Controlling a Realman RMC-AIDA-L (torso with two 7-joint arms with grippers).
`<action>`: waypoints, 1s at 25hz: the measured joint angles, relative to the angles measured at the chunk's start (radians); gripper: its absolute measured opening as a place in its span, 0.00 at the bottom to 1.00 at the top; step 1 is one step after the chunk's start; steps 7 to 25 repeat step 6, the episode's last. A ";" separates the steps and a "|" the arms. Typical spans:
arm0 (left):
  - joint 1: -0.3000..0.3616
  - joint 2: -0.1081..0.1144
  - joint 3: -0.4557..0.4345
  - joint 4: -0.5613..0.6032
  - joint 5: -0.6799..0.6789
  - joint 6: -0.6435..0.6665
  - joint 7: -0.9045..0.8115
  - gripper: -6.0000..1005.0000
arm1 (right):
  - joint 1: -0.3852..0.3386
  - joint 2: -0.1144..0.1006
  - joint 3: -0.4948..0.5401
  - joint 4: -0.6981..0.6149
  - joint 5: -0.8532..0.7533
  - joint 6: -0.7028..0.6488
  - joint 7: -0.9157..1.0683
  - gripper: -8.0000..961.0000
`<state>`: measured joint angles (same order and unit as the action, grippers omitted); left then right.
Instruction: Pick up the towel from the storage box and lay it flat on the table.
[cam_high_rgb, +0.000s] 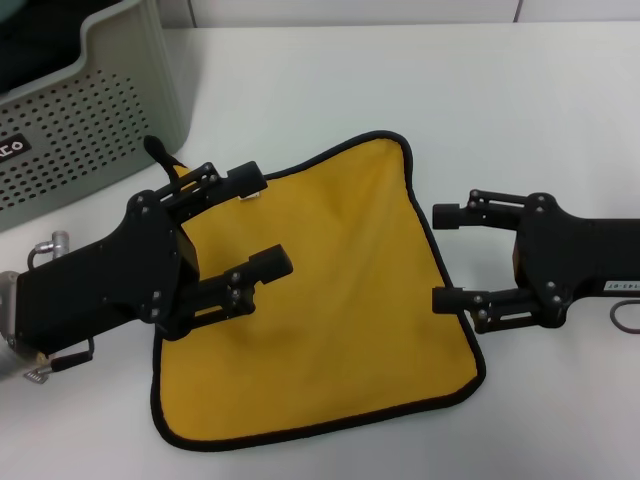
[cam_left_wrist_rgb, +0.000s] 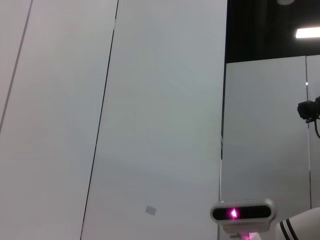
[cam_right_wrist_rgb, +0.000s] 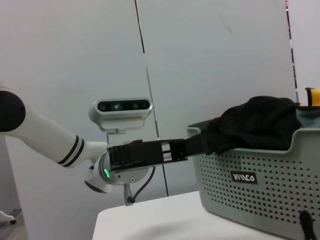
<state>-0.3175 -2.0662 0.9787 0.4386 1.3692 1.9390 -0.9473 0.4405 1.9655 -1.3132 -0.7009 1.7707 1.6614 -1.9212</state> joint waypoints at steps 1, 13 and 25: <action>0.000 0.000 0.000 0.000 0.000 0.000 0.000 0.78 | 0.000 0.001 0.000 0.000 -0.004 0.000 0.000 0.89; -0.001 0.000 0.000 0.000 0.001 0.000 -0.001 0.78 | 0.001 0.006 0.001 -0.006 -0.015 -0.001 0.000 0.89; -0.001 0.000 0.000 0.000 0.001 0.000 -0.001 0.78 | 0.001 0.006 0.001 -0.006 -0.015 -0.001 0.000 0.89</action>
